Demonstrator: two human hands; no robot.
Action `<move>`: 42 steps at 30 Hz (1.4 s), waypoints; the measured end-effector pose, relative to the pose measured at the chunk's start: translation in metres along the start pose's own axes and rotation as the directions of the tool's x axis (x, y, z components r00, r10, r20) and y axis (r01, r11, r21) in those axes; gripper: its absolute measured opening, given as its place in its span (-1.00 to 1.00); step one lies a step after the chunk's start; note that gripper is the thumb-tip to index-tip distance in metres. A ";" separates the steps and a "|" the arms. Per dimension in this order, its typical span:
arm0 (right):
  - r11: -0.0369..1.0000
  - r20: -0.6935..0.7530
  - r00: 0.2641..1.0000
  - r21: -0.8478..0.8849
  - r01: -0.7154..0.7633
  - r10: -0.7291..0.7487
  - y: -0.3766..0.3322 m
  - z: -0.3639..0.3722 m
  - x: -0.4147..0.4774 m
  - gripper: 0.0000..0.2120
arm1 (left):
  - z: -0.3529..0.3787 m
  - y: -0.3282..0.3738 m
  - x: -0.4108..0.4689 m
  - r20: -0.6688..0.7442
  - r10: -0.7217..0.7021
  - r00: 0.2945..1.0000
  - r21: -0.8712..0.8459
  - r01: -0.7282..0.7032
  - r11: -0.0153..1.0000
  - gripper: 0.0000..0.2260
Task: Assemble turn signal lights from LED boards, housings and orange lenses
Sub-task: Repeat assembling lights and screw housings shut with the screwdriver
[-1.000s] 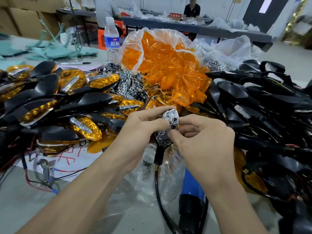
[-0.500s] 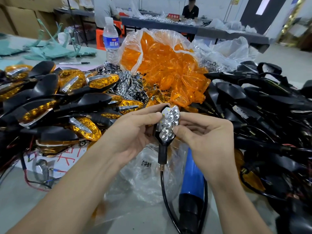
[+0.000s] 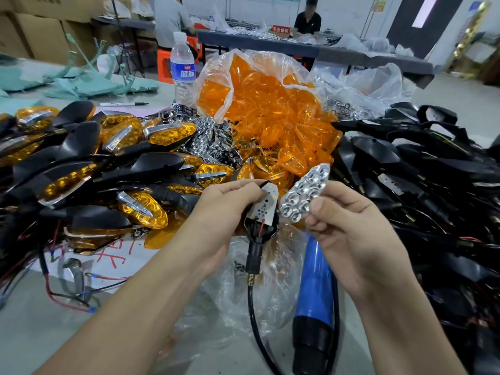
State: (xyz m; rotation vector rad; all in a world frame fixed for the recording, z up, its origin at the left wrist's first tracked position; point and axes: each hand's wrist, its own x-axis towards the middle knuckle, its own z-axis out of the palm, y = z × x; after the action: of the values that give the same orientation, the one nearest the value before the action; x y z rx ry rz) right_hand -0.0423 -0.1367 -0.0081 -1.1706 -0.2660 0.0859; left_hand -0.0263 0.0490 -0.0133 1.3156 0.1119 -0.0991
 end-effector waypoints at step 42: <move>0.825 -0.140 0.988 -0.564 -0.026 -0.065 0.006 0.024 -0.003 -0.77 | -0.004 -0.003 -0.002 0.090 0.238 0.967 0.410 -0.254 0.876 -0.75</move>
State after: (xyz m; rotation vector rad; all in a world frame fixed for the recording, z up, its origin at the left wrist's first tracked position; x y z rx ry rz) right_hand -0.0511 -0.1130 -0.0058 -1.7605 -0.1680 -0.1129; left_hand -0.0291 0.0521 -0.0166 1.7471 -0.1180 0.0751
